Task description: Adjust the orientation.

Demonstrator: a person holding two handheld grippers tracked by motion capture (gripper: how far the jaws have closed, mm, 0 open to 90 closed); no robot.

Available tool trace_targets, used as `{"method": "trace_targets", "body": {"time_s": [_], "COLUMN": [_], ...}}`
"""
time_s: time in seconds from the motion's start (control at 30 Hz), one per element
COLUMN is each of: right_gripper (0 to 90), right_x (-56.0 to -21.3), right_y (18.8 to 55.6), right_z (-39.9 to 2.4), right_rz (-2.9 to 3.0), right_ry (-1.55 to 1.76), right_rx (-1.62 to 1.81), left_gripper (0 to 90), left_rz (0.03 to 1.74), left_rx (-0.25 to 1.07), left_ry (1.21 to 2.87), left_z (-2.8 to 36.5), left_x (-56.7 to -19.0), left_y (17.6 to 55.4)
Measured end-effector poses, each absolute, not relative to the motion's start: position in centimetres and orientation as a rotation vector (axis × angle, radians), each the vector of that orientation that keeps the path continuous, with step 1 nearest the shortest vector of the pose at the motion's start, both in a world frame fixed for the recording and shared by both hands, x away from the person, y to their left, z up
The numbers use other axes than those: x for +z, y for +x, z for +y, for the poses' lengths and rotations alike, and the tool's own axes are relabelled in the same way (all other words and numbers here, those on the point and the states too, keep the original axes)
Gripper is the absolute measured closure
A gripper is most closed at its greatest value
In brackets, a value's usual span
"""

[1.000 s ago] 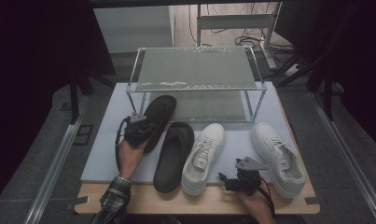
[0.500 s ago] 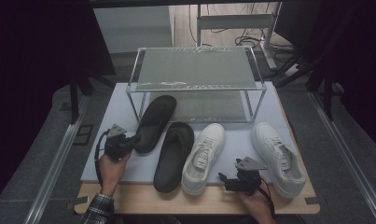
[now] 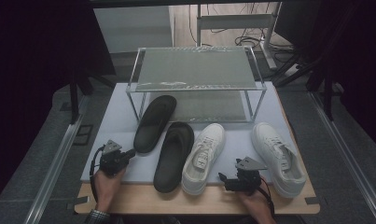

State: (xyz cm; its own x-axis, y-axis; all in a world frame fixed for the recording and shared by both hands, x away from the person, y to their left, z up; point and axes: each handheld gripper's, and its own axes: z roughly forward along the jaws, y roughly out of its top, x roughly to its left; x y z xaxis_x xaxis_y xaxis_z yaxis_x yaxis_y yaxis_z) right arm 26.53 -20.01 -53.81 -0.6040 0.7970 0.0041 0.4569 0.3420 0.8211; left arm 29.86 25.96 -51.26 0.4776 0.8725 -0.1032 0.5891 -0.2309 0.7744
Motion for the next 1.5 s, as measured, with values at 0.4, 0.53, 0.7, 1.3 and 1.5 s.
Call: {"method": "trace_targets", "body": {"time_s": [0.4, 0.53, 0.7, 1.3, 1.5], "right_gripper": [10.5, 10.5, 10.5, 10.5, 10.5], "right_x": [-53.8, -53.8, -53.8, -53.8, -53.8], "right_y": [26.5, 26.5, 26.5, 26.5, 26.5], "right_z": [-20.0, -20.0, -20.0, -20.0, -20.0], "right_rz": [2.212, 2.212, 2.212, 2.212, 2.212], "right_ry": [1.102, 1.102, 1.102, 1.102, 1.102], "right_rx": [1.159, 1.160, 1.160, 1.160, 1.161], "left_gripper": [89.6, 89.6, 89.5, 89.5, 89.5], "left_rz": [1.223, 1.225, 1.216, 1.210, 1.197], "left_rx": [0.465, 0.467, 0.476, 0.485, 0.510], "left_ry": [1.985, 1.980, 1.980, 1.963, 1.951], "left_z": [24.8, 24.5, 24.0, 22.2, 21.4], "left_x": [-52.1, -52.0, -51.7, -51.5, -51.0], "left_y": [30.8, 31.2, 31.9, 34.5, 35.4]}}
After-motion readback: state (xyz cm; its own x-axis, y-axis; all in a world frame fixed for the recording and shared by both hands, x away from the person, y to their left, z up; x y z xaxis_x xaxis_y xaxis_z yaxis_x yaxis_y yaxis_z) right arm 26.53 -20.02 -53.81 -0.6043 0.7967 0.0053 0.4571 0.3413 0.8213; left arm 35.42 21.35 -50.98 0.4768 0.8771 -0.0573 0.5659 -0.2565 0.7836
